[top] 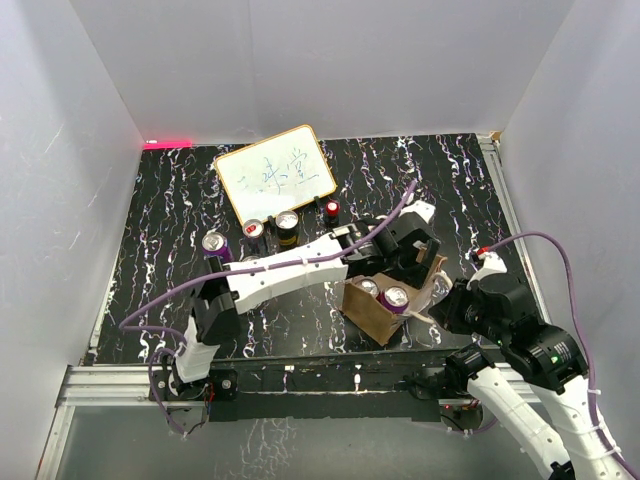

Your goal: Take the beverage out of the canvas bag

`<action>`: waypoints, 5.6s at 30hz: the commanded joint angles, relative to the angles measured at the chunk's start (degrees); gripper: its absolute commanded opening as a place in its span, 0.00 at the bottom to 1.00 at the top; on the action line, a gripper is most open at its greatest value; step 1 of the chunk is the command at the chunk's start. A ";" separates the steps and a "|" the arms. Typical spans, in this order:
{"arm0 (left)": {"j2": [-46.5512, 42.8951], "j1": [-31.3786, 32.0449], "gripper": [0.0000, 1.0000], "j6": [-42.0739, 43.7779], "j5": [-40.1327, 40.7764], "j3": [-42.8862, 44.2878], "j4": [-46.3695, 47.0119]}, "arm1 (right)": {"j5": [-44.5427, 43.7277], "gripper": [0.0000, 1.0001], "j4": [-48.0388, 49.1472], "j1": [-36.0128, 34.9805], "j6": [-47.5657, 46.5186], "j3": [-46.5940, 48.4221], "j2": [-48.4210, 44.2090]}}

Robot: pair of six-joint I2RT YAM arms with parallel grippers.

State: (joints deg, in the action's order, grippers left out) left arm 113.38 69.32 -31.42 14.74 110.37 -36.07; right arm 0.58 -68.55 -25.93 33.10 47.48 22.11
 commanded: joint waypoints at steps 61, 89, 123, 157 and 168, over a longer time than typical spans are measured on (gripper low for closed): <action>15.46 4.63 0.32 10.32 7.36 21.23 -28.44 | -5.42 0.08 2.81 -3.60 1.33 1.91 1.27; 0.41 1.02 0.00 1.72 4.28 7.17 -14.10 | -4.95 0.08 5.63 -3.69 1.48 1.83 1.42; -37.62 -3.83 0.00 -27.10 36.46 -3.10 0.11 | -1.85 0.08 8.95 -3.95 -1.07 0.26 0.62; -48.05 -15.46 0.00 -41.01 36.26 -32.75 -46.08 | -1.13 0.08 9.21 -5.35 -1.33 -0.36 -0.37; -42.81 -18.94 0.00 -45.84 27.98 -44.29 -38.38 | -1.44 0.08 9.49 -5.36 -0.93 -0.81 0.03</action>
State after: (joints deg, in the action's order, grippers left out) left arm 67.44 52.49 -74.59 44.03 67.31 -77.89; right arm -0.89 -62.65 -30.92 32.84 46.63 22.44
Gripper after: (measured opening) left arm 0.642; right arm 0.099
